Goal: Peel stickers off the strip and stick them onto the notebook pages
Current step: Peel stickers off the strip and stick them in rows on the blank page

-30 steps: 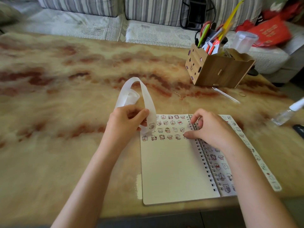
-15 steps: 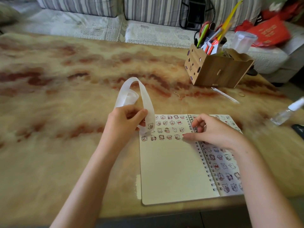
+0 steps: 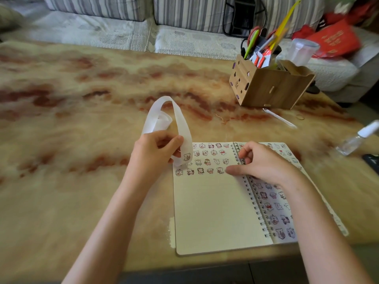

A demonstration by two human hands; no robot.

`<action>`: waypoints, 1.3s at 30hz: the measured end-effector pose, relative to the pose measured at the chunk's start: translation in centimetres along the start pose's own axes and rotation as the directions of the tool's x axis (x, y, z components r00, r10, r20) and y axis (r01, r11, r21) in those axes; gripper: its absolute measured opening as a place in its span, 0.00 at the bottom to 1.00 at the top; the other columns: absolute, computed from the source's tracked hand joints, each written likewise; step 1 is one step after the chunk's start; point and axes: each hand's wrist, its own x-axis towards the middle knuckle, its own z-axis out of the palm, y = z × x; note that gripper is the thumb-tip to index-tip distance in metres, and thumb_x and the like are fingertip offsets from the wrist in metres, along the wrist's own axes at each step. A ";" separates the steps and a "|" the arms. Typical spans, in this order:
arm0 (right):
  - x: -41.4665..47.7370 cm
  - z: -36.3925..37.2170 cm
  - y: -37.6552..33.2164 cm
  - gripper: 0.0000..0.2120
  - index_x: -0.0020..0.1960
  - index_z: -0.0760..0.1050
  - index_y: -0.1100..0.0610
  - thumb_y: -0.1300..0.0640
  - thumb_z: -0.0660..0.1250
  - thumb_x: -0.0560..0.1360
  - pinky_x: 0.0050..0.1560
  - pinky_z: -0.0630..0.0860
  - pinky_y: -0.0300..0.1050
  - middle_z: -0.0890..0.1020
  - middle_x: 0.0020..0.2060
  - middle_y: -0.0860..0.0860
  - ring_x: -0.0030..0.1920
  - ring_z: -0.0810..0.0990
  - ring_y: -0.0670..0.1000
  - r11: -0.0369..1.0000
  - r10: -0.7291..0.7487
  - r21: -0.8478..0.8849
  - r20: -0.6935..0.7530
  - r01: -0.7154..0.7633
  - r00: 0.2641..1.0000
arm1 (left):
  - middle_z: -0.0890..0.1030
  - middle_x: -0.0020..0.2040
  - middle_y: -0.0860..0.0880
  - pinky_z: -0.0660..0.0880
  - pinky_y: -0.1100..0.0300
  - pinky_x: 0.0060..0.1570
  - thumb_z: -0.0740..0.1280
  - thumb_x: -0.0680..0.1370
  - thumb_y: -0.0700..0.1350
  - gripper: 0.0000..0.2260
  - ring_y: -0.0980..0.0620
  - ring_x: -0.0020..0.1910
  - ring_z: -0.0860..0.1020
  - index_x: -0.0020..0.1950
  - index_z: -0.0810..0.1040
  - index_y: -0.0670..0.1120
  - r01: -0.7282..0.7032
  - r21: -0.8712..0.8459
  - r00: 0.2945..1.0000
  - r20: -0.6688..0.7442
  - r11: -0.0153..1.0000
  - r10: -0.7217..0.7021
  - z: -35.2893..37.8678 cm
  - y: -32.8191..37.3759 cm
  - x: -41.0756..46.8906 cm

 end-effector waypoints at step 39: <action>-1.6 5.7 -6.0 0.04 0.47 0.79 0.56 0.64 0.67 0.76 0.38 0.78 0.39 0.84 0.38 0.53 0.36 0.80 0.44 0.724 -0.414 0.479 -0.275 0.497 0.868 | 0.82 0.33 0.46 0.78 0.60 0.36 0.66 0.78 0.43 0.09 0.53 0.32 0.80 0.41 0.81 0.41 -0.043 -0.053 0.997 -0.065 0.998 0.039 -0.3 0.2 0.3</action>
